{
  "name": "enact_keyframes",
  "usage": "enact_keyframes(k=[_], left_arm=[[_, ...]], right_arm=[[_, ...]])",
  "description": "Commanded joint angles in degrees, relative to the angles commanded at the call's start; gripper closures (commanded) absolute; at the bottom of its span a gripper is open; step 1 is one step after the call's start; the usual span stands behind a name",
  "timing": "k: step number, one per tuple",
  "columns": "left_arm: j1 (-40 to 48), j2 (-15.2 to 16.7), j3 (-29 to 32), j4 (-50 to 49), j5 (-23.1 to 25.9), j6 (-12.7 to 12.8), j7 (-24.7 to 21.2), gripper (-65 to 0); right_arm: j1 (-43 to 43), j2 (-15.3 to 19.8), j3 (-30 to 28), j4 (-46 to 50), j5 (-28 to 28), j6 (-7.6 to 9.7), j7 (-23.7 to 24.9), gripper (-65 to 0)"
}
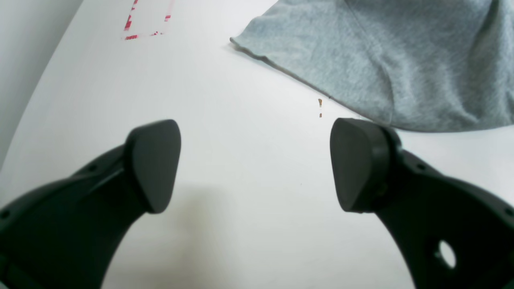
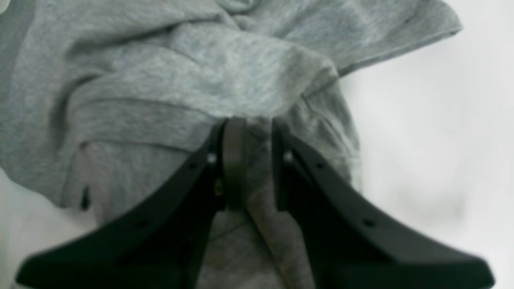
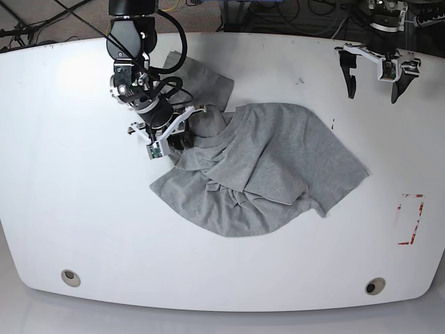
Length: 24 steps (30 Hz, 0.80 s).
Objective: Fold the T-shirt properly
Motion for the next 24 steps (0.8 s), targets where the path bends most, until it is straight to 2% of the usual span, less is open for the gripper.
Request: enact_keyframes(k=[9,13,17,19,21,24], left_arm=[[-0.62,-0.20,-0.14,0.10,0.11,0.17,-0.20,-55.2],[-0.76,-0.21,-0.14,0.12,0.00,0.27,-0.28,-55.3],[-0.72,-0.14,-0.14,0.06,0.07,0.34,-0.40,-55.5],[-0.60,-0.16,-0.22,0.06,0.12,0.38,-0.53,-55.7],[-0.28,-0.01,-0.39,0.11,0.05,0.10,-0.72,-55.7],[-0.31,-0.02,-0.45,0.16,-0.01,0.10,-0.75,-55.8]], right_arm=[[-0.22,-0.15,-0.28,0.68,-0.64,-0.02,-0.20,-1.3],[-0.14,-0.20,-0.19,0.94,-1.12,-0.13,-0.30,-2.2],[0.00,-0.24,-0.15,1.34,-1.64,-0.10,-0.45,-6.8],[-0.14,-0.20,-0.14,1.77,-1.99,-0.09,-0.61,-12.1],[0.26,-0.09,-0.65,2.57,-1.90,0.16,-1.35,-21.2],[0.47,-0.02,-0.66,3.44,-2.31,0.26,-1.66,-25.5]])
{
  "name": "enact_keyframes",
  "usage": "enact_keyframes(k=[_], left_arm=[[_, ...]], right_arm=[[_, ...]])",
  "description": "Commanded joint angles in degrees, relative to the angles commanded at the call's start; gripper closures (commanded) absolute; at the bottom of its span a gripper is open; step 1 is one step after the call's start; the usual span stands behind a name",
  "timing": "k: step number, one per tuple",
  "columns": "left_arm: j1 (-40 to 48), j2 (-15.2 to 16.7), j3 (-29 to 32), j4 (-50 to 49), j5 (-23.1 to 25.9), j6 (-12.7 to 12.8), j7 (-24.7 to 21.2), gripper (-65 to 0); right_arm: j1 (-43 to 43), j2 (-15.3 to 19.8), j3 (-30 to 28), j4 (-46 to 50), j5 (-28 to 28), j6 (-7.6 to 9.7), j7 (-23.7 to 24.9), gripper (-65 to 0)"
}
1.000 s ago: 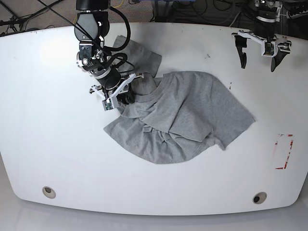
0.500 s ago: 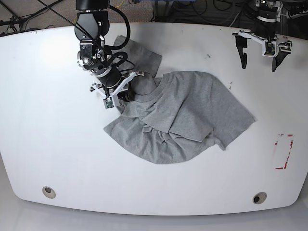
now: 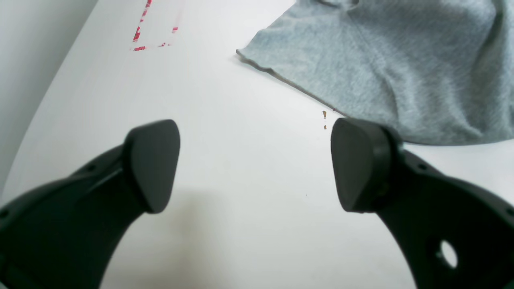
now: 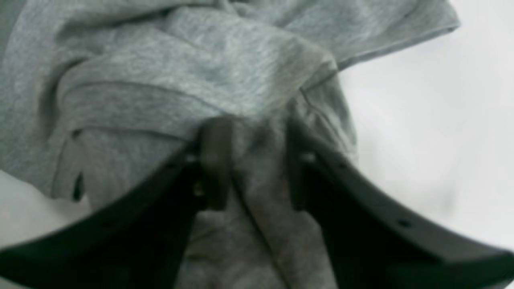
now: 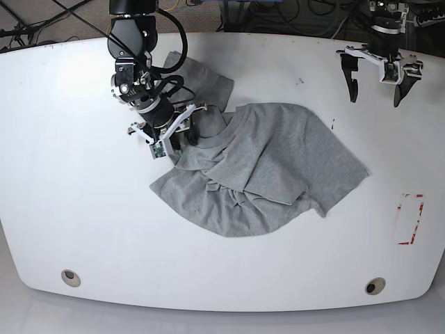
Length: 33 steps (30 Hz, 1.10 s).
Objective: Fold the T-shirt properly
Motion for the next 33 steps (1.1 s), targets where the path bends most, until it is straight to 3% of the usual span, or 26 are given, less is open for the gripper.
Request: enact_keyframes(k=[3,19,29,33], left_arm=[[0.12,0.05,-0.03,0.10,0.04,0.01,-0.09,-55.8],[-0.64,0.23,0.12,-0.26,0.14,-0.02,-0.24,-56.0],[-0.82,0.27,0.31,-0.15,-0.37,-0.12,-0.32,-56.5],[-0.68,0.25,0.15,0.54,-0.51,-0.01,-0.52,-56.5]], right_arm=[[0.44,0.06,0.00,0.72,-0.32,0.26,-0.55,-27.1],[1.60,0.11,-0.10,-0.36,1.19,0.02,-2.97,-18.4],[-3.50,0.06,0.29,1.42,1.27,-1.93,-1.23,-19.3],[-6.16,0.23,0.23,2.14,0.90,-1.54,-0.27,-17.6]])
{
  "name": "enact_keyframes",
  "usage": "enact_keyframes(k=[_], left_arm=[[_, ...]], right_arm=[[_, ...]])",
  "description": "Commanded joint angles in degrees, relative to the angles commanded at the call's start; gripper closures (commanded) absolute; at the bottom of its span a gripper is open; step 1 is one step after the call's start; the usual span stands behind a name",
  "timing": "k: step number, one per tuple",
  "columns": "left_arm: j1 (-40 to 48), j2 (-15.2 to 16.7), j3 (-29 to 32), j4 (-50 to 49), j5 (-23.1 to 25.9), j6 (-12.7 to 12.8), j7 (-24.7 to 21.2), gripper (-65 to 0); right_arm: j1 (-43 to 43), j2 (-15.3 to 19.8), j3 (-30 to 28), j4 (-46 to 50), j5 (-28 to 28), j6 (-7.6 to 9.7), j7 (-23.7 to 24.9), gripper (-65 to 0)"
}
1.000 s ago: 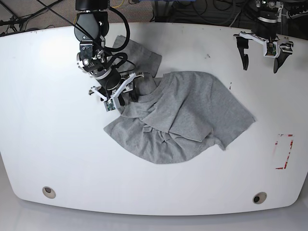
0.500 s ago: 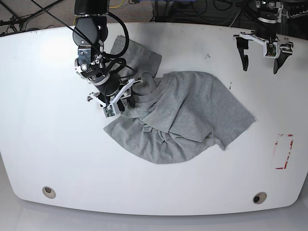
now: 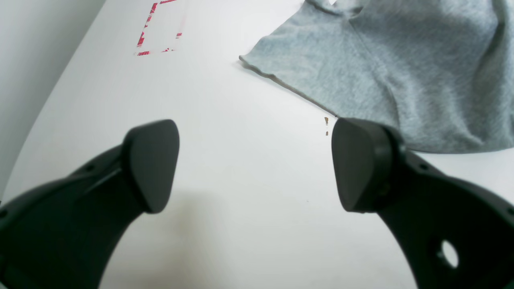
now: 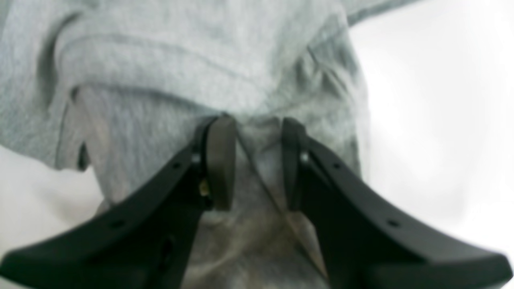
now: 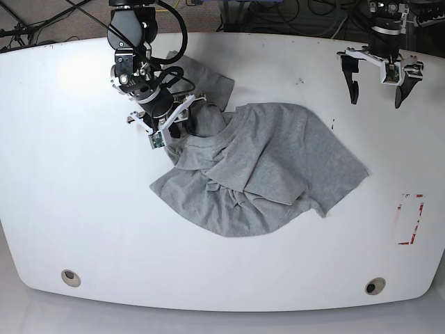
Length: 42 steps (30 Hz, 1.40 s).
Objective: Fold the T-shirt properly
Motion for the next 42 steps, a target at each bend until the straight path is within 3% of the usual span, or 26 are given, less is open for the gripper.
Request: enact_keyframes(k=[18,34,36,42], left_arm=[[0.03,0.20,-0.07,2.36,-0.53,-0.02,0.04,-56.4],[-1.59,0.35,-0.06,1.05,-0.14,0.21,0.07,-56.9],[-1.42,0.21,-0.12,1.45,-0.39,0.37,-0.03,-56.8],[-1.50,0.16,-0.08,1.30,-0.46,0.43,0.03,-56.9]], right_arm=[[0.88,0.13,-0.33,-2.26,0.05,0.57,-0.25,-9.2],[0.51,1.08,-0.71,5.76,0.04,1.24,-2.98,-17.9],[0.60,1.35,-0.63,6.22,0.16,0.73,-2.88,-21.4],[1.15,1.35,-0.66,5.53,0.12,0.43,-2.27,-23.5]])
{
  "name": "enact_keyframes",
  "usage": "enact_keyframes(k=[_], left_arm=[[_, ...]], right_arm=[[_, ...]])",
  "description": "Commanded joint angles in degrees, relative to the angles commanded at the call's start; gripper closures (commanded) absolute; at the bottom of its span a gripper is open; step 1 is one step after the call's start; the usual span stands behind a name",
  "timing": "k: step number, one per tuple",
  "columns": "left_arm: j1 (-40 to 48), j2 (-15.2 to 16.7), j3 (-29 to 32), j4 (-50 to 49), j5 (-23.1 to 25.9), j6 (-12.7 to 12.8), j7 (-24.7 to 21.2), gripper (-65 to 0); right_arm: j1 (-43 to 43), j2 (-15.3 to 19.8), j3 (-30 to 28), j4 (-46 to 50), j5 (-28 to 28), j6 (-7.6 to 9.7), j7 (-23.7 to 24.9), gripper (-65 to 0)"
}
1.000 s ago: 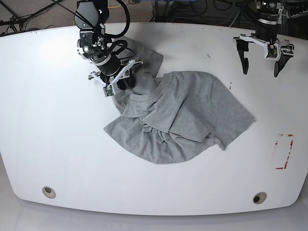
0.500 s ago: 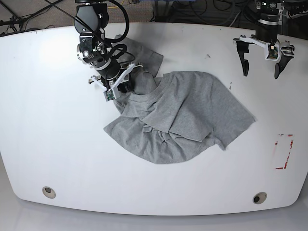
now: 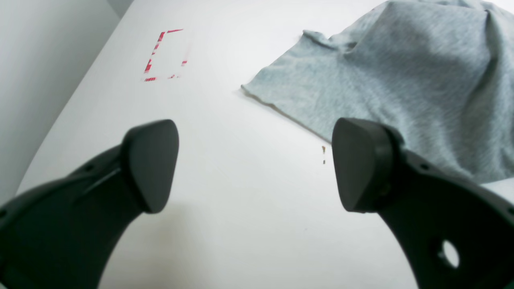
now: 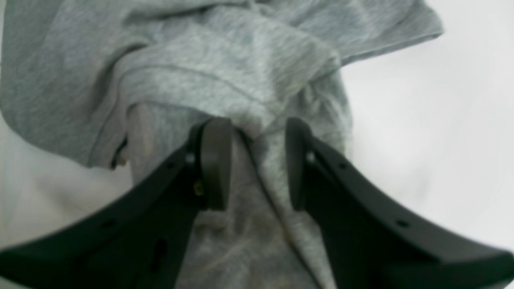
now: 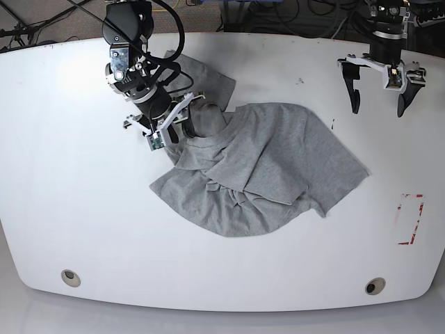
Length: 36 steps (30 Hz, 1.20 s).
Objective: Fold the T-shirt properly
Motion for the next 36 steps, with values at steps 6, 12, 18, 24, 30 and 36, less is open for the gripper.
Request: enact_keyframes(k=[6,12,18,24,30,36], left_arm=[[0.21,-0.03,-0.08,0.10,-0.09,-0.36,0.33,-57.0],[0.37,0.03,-0.05,0.33,-0.19,-0.28,0.20,-57.1],[-0.08,-0.01,0.09,0.32,-0.19,-0.14,0.12,-57.1],[-0.18,0.07,0.05,0.26,-0.25,-0.27,0.23,-57.2],[-0.45,-0.03,0.04,0.18,-0.05,-0.22,0.20,-57.0],[-0.73,-0.06,0.17,0.05,-0.01,-0.09,0.27,-56.8]], right_arm=[[0.73,-0.09,0.28,-2.12,0.05,-0.18,0.76,-23.4],[0.95,-0.08,0.35,-2.65,0.12,-0.19,0.65,-22.8],[2.09,-0.08,0.16,-5.13,0.17,-0.02,0.32,-22.4],[3.22,-0.03,0.21,-7.31,0.21,0.00,0.42,-22.8],[5.06,0.13,0.14,-9.84,0.12,-0.10,0.55,-23.7],[5.60,0.10,0.09,-10.91,0.18,-0.03,0.46,-23.5]])
